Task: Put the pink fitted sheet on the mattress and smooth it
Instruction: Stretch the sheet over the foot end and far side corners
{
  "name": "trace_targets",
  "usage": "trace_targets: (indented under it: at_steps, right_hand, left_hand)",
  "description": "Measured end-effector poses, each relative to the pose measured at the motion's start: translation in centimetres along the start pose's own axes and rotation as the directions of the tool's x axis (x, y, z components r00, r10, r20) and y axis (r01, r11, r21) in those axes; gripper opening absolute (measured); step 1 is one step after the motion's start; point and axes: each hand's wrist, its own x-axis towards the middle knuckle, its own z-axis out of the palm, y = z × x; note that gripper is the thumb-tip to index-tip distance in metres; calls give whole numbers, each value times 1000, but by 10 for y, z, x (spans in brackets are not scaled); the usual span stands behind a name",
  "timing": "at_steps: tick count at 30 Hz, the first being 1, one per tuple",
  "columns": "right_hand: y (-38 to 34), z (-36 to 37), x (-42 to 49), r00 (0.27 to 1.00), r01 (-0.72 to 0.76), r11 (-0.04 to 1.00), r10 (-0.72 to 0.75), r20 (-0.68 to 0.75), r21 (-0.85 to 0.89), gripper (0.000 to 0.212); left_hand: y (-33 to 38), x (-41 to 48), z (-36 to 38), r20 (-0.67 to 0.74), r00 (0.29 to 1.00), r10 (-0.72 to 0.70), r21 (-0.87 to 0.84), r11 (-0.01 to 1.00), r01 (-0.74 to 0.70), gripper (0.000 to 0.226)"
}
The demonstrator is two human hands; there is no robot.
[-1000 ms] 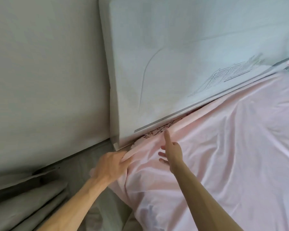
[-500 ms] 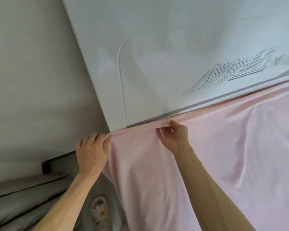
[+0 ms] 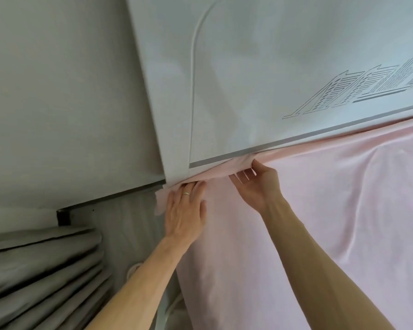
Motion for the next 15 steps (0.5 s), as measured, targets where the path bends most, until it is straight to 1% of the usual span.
trace_targets:
  at_steps: [1,2,3,4,5,6,7,8,9,10,11,12,13,14,15]
  right_hand:
    - [1,0,1,1000,21,998,-22,-18,-60,23]
    - [3,-2,4,997,50,986,-57,-43,-156,20]
    - [5,-3,6,992,79,948,-107,-73,-309,15]
    - [6,-4,10,984,112,851,-168,-64,-513,12]
    - [7,-7,14,974,145,656,-227,-10,-741,15]
    - [9,-11,20,965,178,358,-247,91,-917,18]
    - [11,-14,24,955,207,22,-222,197,-978,18]
    - [13,-18,29,946,228,-279,-165,280,-933,20]
    - [15,-20,35,930,247,-519,-110,351,-818,31]
    - [14,-22,38,915,260,-655,-69,398,-709,45]
    - [13,-22,41,900,274,-726,-37,433,-630,57]
    - [12,-22,45,891,290,-764,-6,455,-577,65]
    - [13,-22,48,896,296,-783,28,444,-547,70]
    - [14,-22,51,904,294,-791,49,424,-536,71]
    - [16,-23,52,923,267,-788,45,381,-554,67]
  left_hand:
    - [-1,2,2,25,998,-53,-17,998,53,48]
    - [-2,1,6,60,993,-106,-41,993,108,46]
    - [-5,-1,11,117,979,-169,-112,977,182,43]
    - [-8,-2,14,188,950,-251,-215,933,289,40]
    - [-12,-2,17,269,907,-323,-305,865,398,36]
    - [-17,0,19,339,869,-360,-357,806,473,33]
    - [-22,2,21,359,857,-369,-374,784,495,33]
    - [-24,6,20,350,857,-377,-387,775,499,35]
    - [-26,11,21,319,861,-395,-421,755,502,36]
    - [-24,16,19,307,865,-398,-478,721,501,37]
    - [-21,21,18,321,863,-390,-526,684,505,38]
    - [-20,25,18,352,858,-374,-559,652,513,41]
    - [-19,26,19,392,844,-366,-564,630,534,45]
    - [-19,26,19,430,821,-374,-564,599,568,48]
    - [-19,26,19,459,797,-391,-567,562,602,50]
